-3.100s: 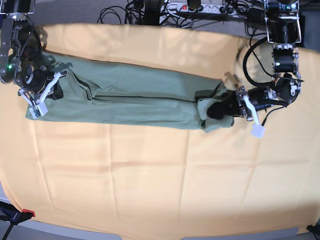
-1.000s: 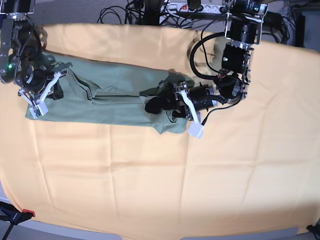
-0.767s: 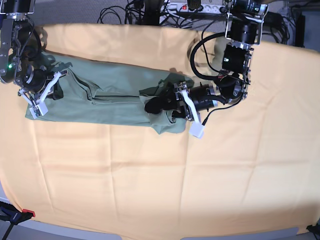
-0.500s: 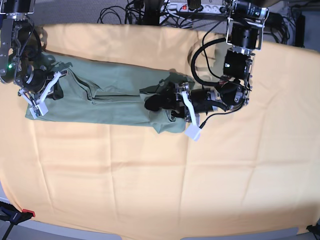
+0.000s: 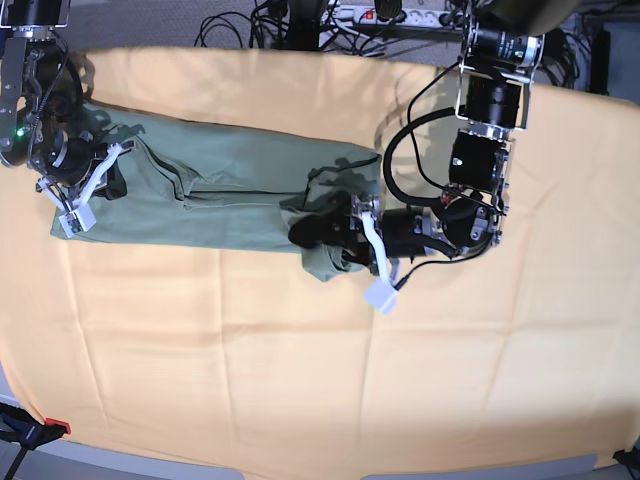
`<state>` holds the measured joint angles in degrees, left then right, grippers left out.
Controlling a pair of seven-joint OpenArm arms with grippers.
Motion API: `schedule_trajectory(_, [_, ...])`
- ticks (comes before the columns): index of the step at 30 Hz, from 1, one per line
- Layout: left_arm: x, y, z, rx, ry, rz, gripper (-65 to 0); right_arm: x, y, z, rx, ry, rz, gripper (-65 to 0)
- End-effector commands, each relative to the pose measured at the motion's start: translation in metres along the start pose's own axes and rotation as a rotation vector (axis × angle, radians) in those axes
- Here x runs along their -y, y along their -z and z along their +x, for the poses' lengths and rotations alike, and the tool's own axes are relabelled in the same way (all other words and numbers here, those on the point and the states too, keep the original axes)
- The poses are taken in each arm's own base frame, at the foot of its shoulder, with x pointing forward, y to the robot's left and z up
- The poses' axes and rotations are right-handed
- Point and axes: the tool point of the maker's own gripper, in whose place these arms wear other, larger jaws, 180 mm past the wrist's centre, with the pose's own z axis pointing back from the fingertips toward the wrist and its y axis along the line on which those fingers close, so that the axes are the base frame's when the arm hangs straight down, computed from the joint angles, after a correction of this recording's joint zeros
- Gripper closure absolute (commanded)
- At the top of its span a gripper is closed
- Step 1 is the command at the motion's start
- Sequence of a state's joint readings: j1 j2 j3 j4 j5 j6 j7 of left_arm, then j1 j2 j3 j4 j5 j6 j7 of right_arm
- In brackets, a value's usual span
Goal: Fold the T-shirt properly
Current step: 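Fold the grasped end over toward the right gripper with the left gripper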
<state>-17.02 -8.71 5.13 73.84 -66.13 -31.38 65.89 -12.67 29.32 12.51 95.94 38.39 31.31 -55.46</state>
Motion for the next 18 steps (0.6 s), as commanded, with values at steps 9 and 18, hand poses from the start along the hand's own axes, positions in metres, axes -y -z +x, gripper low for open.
schedule_trajectory(9, [0.005,0.01,-0.003,-0.07,0.076,0.011,-29.9,0.008,-0.004,-0.002,-0.025,-0.014,-0.026,0.0])
schedule_trajectory(18, [0.02,0.007,0.016,-0.019,0.086,-0.065,-29.9,0.008,-0.004,-0.002,-0.024,-0.013,-0.026,0.0])
